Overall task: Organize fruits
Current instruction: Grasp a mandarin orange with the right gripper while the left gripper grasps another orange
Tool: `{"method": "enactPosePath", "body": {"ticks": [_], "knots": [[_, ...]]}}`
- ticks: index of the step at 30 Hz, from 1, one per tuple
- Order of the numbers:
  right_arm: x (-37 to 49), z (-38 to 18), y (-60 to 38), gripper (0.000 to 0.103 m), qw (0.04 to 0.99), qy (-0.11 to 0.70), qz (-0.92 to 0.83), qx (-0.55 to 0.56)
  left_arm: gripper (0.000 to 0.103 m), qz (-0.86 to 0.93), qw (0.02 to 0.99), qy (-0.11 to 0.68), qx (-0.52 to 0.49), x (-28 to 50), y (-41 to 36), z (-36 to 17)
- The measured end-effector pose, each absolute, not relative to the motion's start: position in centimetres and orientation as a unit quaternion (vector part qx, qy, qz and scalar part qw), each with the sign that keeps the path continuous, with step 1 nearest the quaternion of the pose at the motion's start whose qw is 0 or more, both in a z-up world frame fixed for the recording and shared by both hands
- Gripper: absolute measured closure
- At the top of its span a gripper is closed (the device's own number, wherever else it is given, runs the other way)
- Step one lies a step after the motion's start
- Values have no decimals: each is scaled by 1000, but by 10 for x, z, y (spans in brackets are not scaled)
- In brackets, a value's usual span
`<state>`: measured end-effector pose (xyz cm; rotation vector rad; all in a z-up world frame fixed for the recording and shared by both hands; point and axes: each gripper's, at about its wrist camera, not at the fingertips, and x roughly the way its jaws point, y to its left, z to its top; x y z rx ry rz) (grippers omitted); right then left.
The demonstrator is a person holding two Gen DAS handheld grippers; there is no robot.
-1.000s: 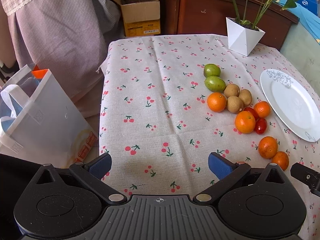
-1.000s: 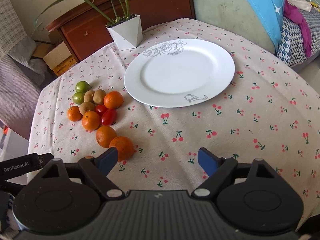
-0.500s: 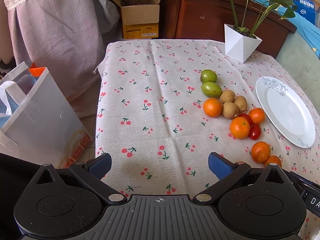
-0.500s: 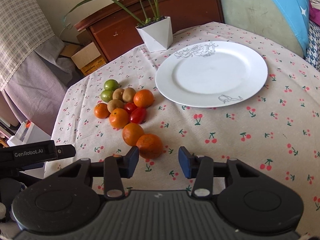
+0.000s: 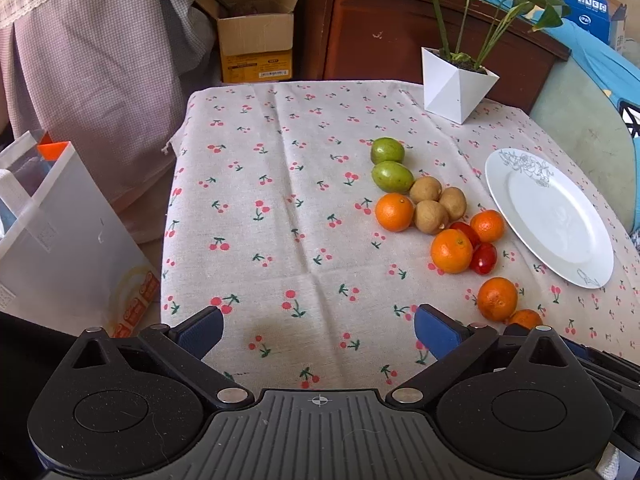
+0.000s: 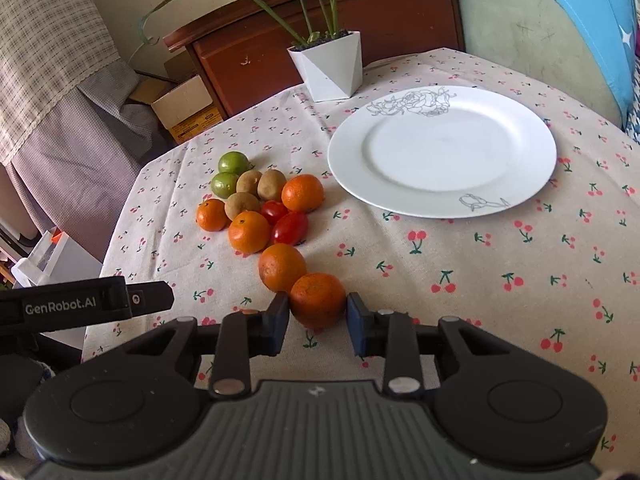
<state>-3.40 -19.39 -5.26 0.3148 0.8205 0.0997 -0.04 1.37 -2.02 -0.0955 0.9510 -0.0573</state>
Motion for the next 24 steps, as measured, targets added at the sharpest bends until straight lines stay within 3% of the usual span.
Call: {"method": "enactPosePath", "body": {"ticks": [8, 14, 17, 19, 24], "knots": [[-45, -48, -236, 72, 898, 391, -25, 202, 2, -92, 888, 449, -43, -6, -17, -19], [-49, -50, -256, 72, 891, 388, -61, 229, 9, -151, 888, 433, -35, -6, -50, -21], [-49, -52, -259, 72, 888, 389, -67, 236, 19, -160, 889, 429, -30, -2, -62, -24], [-49, -52, -259, 72, 889, 389, -66, 233, 34, -165, 886, 432, -34, 1, -67, -28], [-47, -52, -256, 71, 892, 387, -64, 225, 53, -166, 889, 426, -20, 2, -77, -35]]}}
